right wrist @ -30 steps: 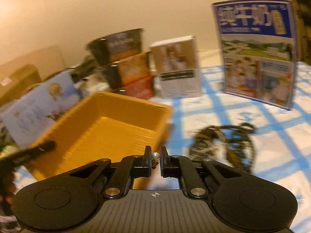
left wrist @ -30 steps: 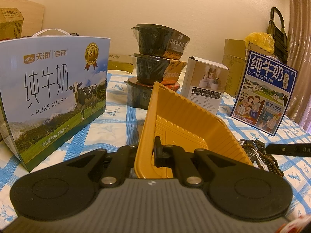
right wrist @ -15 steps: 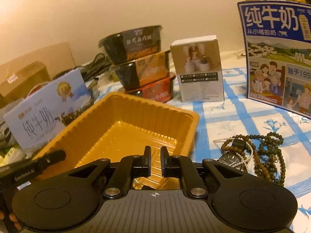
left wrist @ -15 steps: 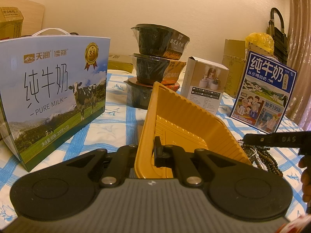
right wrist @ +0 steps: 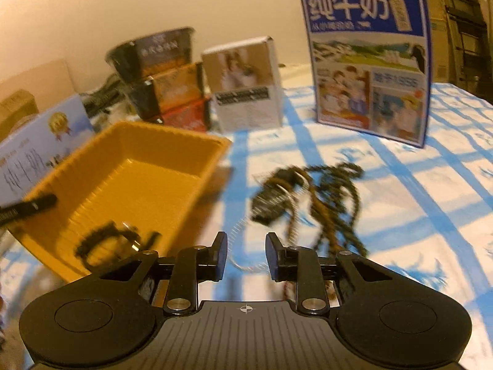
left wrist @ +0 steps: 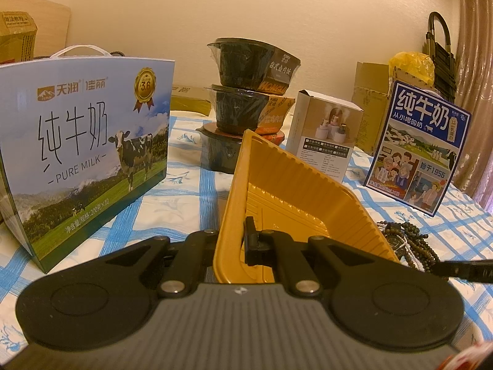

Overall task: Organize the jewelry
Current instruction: 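Carry the small item over the orange tray and open the right gripper, then reach the right gripper back to the pile and grasp a dark bead strand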

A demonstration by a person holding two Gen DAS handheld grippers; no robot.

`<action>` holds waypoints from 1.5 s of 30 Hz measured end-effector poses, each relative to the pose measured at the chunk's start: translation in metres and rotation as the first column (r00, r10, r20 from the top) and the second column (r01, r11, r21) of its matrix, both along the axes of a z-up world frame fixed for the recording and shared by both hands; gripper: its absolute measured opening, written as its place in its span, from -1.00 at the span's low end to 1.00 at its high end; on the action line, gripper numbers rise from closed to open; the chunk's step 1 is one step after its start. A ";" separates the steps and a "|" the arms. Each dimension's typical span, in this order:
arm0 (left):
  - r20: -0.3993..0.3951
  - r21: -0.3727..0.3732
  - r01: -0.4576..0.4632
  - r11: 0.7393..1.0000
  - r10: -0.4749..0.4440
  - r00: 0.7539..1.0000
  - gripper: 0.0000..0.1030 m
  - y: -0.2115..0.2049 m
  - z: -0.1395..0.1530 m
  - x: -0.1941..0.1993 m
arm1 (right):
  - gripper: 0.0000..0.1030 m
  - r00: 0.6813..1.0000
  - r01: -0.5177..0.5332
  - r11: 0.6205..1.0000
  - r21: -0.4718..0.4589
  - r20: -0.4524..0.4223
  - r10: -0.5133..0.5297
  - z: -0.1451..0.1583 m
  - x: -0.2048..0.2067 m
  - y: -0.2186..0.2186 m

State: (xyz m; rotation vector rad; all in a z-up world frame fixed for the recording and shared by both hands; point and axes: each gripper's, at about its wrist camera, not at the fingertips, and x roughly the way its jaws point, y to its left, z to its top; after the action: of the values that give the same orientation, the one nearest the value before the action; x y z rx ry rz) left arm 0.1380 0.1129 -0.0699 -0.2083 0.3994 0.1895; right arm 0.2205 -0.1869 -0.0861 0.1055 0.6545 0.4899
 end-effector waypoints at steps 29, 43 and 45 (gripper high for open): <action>-0.001 -0.004 -0.001 1.000 0.001 1.000 -0.90 0.001 0.000 0.000 | -0.73 0.979 -0.155 0.936 -0.317 0.078 0.189 -0.041 0.042 0.034; -0.001 -0.003 -0.001 1.000 0.001 1.000 -0.90 0.001 0.000 0.001 | -0.82 0.971 -0.150 0.914 -0.378 0.117 0.207 -0.044 0.035 0.040; -0.001 -0.004 -0.001 1.000 0.001 1.000 -0.90 0.001 0.000 0.001 | -0.82 0.968 -0.146 0.912 -0.384 0.137 0.213 -0.041 0.031 0.041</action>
State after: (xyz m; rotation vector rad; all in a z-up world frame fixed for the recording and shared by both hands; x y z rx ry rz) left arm 0.1386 0.1143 -0.0700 -0.2125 0.4008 0.1901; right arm 0.2517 -0.1459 -0.1273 -0.3575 0.5750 0.5380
